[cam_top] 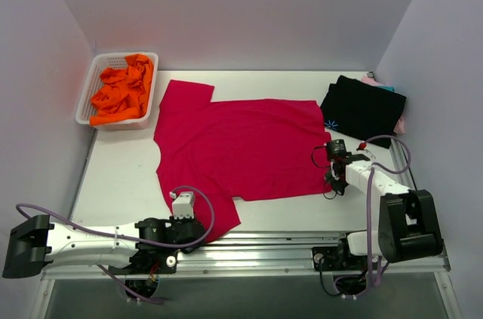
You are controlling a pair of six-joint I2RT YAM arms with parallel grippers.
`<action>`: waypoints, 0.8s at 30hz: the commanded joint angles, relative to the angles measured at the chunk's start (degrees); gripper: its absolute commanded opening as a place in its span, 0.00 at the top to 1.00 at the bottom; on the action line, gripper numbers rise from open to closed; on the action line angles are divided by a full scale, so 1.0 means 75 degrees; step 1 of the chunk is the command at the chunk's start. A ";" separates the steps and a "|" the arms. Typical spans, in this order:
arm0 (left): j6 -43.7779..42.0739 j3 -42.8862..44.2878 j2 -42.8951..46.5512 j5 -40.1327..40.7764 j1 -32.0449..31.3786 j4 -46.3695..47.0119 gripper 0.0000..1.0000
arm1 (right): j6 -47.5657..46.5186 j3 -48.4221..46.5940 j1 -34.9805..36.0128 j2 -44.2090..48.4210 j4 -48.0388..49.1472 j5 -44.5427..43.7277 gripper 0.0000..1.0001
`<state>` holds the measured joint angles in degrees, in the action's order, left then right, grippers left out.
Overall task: Fold and stack the t-shirts
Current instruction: Grap the side of the flattened tshirt closest away from the robot with both arms, then fold the flattened tshirt in 1/3 of the way
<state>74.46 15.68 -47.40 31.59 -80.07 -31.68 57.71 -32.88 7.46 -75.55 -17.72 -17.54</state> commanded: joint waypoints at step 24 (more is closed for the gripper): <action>-0.0705 0.3509 0.0894 0.1857 0.0317 -0.2664 0.98 | -0.0476 -0.0139 -0.0034 0.2514 -0.0204 0.0101 1.00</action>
<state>70.61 37.52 -40.58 42.09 -78.28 -44.75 55.35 -31.40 7.44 -59.81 -17.32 -16.38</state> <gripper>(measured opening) 0.046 0.021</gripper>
